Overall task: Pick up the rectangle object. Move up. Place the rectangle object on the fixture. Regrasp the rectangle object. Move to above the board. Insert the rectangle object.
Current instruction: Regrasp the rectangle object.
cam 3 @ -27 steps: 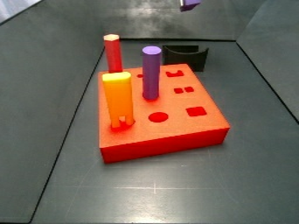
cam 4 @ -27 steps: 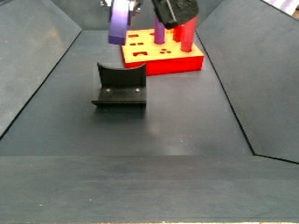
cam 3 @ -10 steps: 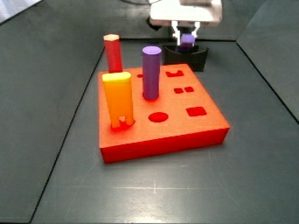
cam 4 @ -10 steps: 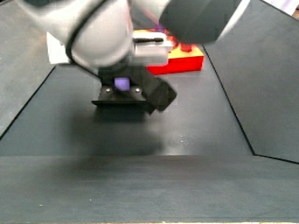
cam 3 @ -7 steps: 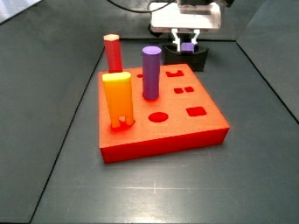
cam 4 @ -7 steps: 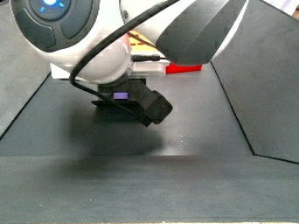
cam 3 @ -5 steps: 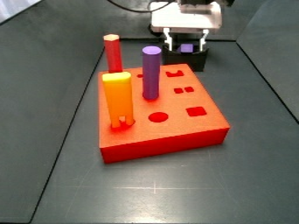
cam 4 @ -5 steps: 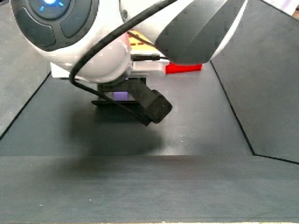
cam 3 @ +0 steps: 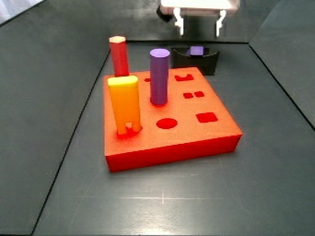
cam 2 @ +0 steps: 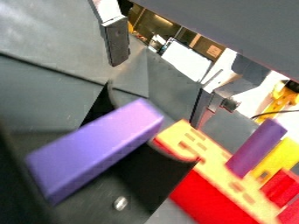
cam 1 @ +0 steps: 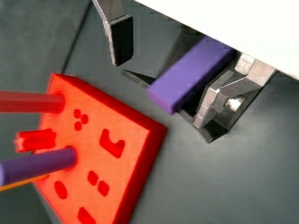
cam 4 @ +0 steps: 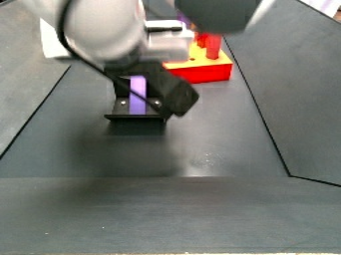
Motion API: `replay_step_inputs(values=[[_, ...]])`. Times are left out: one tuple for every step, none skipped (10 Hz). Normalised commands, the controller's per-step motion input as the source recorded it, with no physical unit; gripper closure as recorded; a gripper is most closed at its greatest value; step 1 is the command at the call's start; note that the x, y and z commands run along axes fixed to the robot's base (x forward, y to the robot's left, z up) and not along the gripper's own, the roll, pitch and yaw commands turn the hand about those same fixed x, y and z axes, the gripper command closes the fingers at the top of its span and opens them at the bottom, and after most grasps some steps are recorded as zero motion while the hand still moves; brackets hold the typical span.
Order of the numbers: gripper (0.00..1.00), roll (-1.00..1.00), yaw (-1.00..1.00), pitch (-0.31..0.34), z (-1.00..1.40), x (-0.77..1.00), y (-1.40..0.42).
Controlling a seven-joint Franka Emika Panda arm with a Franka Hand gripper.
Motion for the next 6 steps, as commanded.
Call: replay_step_inputs(values=[[0.0,0.01,-0.05,0.074,0.74,-0.03,0.01],[0.0,0.02,-0.05,0.061,0.55,-0.03,0.01],[0.0,0.01,-0.05,0.041,0.3,-0.03,0.01],[0.0,1.0,0.02,0.044,0.98,-0.13,-0.84],[0.0,1.0,0.02,0.038,0.82,-0.12,-0.8],[0.0,1.0,0.02,0.027,0.67,-0.13,-0.68]])
